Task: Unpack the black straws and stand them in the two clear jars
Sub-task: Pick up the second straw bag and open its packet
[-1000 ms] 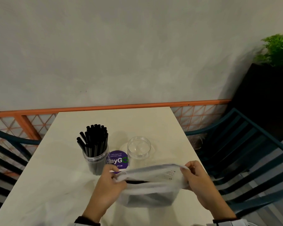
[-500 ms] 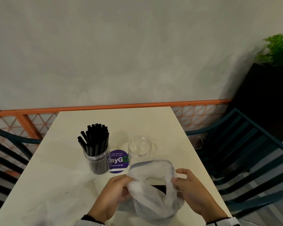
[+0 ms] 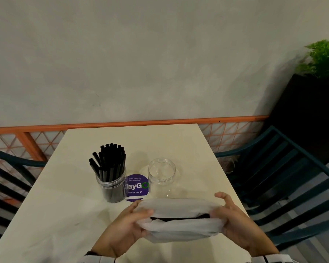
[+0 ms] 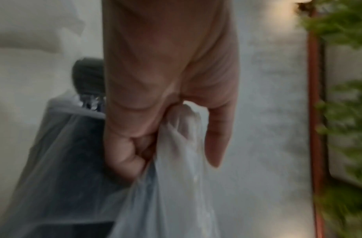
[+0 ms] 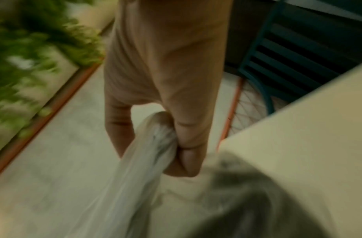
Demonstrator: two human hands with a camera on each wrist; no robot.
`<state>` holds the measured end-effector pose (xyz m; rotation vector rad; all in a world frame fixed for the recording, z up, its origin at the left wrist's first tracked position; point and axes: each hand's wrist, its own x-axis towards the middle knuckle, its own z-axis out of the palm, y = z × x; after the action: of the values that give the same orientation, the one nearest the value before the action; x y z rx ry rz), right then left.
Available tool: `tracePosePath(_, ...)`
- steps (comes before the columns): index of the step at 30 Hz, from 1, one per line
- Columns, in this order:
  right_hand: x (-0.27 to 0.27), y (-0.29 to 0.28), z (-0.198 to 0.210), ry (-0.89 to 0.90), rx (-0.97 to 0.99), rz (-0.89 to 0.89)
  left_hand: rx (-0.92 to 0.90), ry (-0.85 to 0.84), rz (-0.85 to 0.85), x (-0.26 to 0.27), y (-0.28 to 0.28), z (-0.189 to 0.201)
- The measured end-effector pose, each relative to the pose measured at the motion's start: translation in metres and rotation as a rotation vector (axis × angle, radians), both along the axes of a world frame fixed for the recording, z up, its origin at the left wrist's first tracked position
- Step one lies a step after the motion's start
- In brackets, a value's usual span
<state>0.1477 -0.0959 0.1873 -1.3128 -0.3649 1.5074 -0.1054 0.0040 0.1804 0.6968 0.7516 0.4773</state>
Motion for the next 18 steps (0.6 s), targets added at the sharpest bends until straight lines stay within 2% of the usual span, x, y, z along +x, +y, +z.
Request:
tracePosePath(2, -0.003, 0.000, 0.001, -0.381, -0.022, 0.079, 0.130, 0.217, 0.007, 0.002, 0.000, -0.004)
tracePosePath(4, -0.005, 0.002, -0.001, -0.752, -0.063, 0.025, 0.255, 0.433, 0.041, 0.003, 0.002, -0.010)
tracePosePath(7, -0.003, 0.003, -0.010, -1.014, -0.099, -0.089, 0.493, 0.658, 0.039, 0.000, 0.003, -0.018)
tracePosePath(9, -0.002, 0.001, -0.015, -1.056, -0.137, -0.067, 0.656, 0.782, 0.043, -0.002, 0.002, -0.024)
tracePosePath(12, -0.003, -0.004, -0.015, -0.948, -0.165, -0.065, 0.782, 0.913, 0.082, -0.002, 0.000, -0.027)
tracePosePath(15, -0.003, -0.003, -0.016, -0.765, -0.143, -0.043, 0.746, 0.911, 0.132, -0.001, 0.003, -0.026)
tracePosePath(18, -0.009, 0.000, -0.018, -0.652, -0.133, 0.003, 0.713, 0.853, 0.047, 0.004, 0.004, -0.028)
